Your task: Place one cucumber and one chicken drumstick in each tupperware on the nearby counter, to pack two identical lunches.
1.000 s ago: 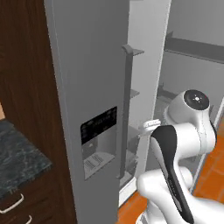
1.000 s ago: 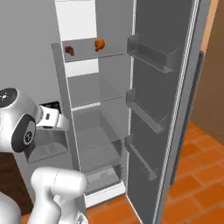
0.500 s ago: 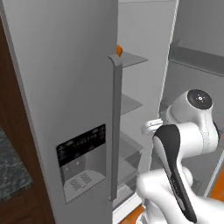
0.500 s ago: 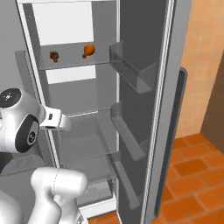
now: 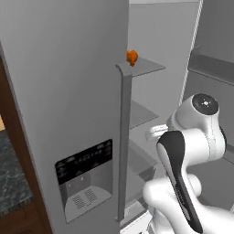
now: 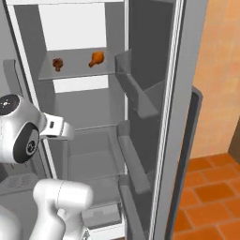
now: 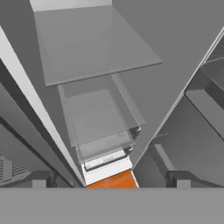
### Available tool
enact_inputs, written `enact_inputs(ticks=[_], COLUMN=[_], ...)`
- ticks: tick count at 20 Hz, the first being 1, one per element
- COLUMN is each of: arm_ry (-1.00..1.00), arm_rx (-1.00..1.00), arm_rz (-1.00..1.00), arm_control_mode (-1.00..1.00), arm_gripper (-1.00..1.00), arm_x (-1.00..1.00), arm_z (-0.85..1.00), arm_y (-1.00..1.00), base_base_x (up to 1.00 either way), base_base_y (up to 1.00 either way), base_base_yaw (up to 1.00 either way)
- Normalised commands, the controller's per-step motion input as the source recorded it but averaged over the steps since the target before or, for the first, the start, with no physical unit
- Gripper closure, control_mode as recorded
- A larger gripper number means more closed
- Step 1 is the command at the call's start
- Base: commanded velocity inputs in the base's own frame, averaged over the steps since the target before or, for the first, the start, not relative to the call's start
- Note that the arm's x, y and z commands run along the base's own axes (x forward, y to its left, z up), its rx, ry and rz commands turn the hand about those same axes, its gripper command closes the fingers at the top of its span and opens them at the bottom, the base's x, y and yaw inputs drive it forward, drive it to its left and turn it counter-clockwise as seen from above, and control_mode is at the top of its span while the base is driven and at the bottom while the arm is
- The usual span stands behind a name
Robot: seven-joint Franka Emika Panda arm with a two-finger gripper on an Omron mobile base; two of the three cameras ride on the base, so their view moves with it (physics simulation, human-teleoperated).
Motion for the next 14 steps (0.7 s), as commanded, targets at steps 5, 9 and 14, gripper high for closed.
enact_inputs(ticks=[5,9,14], arm_ry=[0.0,0.0,0.0], arm_rx=[0.0,0.0,0.0], arm_rz=[0.0,0.0,0.0], arm_control_mode=[1.0,1.0,1.0], arm_gripper=[-1.0,-1.0,-1.0], arm_x=[0.0,0.0,0.0], arm_z=[0.0,0.0,0.0], arm_y=[0.0,0.0,0.0], base_base_x=[0.35,0.42,0.39], base_base_y=[-0.24,-0.04,0.0], base_base_yaw=[0.15,0.16,0.22])
